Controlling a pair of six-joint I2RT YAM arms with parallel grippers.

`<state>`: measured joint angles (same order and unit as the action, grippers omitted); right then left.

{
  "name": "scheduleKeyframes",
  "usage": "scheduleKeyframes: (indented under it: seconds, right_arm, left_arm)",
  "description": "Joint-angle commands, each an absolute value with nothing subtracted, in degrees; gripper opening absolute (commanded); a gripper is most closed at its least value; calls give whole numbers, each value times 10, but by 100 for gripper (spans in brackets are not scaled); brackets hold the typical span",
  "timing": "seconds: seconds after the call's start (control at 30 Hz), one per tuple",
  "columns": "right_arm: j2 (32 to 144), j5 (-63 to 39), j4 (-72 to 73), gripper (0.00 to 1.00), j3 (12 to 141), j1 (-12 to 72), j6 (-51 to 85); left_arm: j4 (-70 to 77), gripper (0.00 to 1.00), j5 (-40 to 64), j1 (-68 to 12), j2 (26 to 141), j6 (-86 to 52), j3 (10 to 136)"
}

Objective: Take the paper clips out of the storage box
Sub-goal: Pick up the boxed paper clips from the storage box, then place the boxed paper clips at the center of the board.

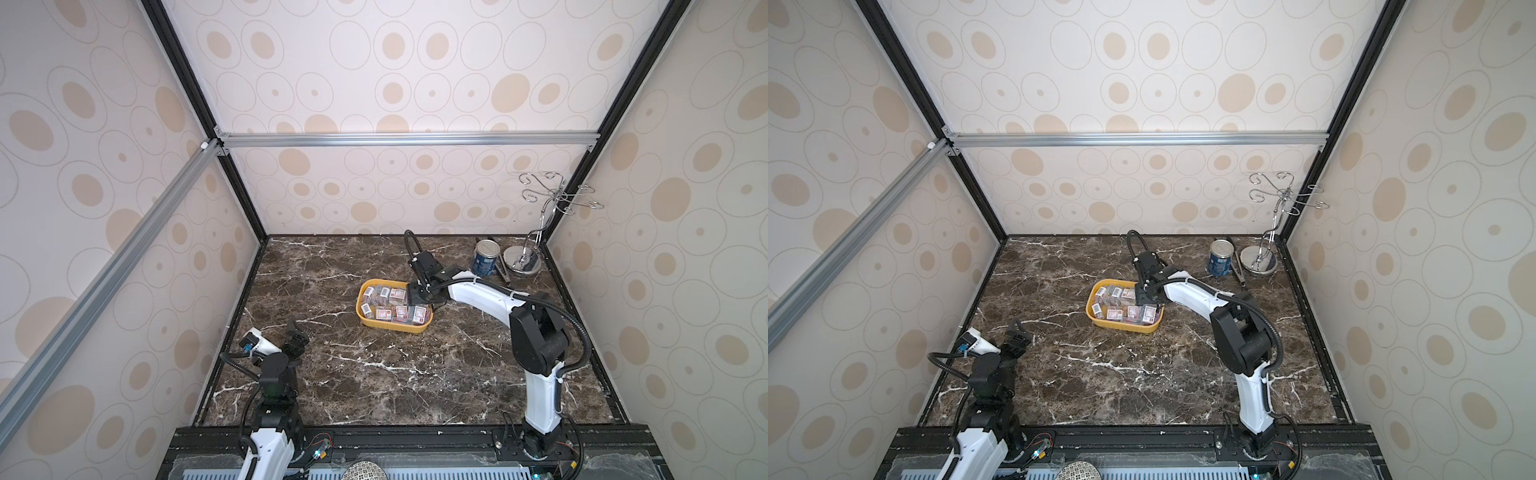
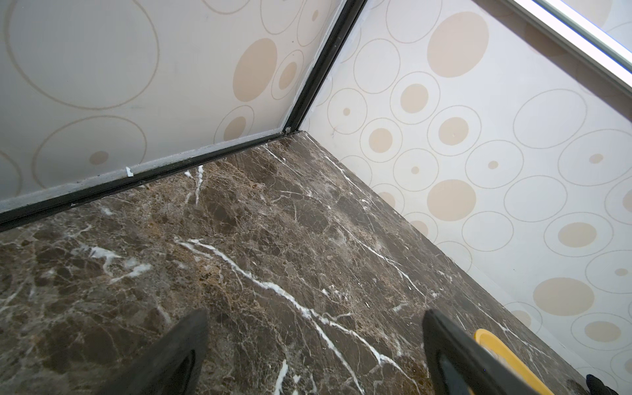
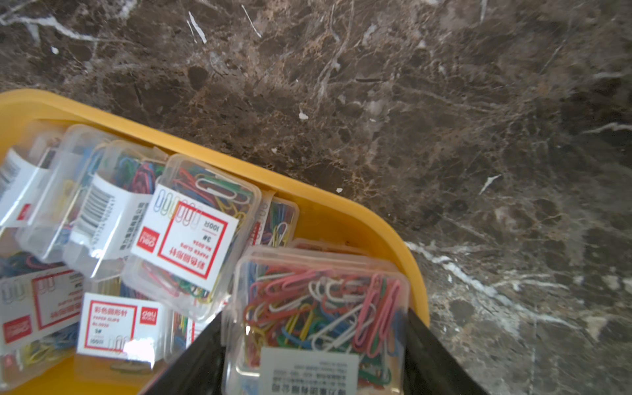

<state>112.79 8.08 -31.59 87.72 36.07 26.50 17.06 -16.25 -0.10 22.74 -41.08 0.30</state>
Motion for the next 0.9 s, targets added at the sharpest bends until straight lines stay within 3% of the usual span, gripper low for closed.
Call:
scheduleKeyframes:
  seconds: [0.0, 0.43, 0.87]
  right_arm:
    - [1087, 91, -328, 65, 852, 362, 271]
    - [935, 133, -304, 65, 742, 347, 271]
    - [762, 126, -225, 64, 470, 174, 301]
  left_arm:
    - [165, 97, -174, -2, 224, -422, -1]
    - [164, 97, -175, -2, 224, -422, -1]
    - [165, 97, -170, -2, 224, -421, 0]
